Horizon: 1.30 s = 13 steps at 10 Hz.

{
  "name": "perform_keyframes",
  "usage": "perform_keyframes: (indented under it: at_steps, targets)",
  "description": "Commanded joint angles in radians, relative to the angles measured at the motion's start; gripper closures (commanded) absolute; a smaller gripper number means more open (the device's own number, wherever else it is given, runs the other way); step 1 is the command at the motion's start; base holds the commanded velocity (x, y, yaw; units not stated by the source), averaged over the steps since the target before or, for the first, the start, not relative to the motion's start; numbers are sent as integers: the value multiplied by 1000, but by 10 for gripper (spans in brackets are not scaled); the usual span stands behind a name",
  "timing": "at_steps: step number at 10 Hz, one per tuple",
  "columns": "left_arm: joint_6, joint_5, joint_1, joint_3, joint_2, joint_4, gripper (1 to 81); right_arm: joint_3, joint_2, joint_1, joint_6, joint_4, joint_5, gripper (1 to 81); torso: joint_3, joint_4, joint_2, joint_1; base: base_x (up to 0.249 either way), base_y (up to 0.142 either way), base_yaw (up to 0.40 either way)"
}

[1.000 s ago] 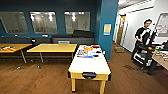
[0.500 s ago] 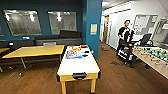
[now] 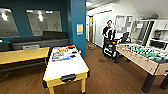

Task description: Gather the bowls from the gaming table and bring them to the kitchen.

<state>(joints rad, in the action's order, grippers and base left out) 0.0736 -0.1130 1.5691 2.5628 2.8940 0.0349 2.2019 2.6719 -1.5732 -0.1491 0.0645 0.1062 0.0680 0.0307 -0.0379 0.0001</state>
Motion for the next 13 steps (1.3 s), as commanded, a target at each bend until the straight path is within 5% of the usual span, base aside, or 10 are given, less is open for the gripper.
perform_keyframes:
  at_steps: [1,13]
  targets:
    - [-8,52,-40,36,12,13,811,-10,-19,41,3,12,-48,811,0,0,0,0,0,0,-400]
    - [-3,67,-48,206,45,2,811,196,-8,37,-13,-2,-48,811,0,0,0,0,0,0,-400]
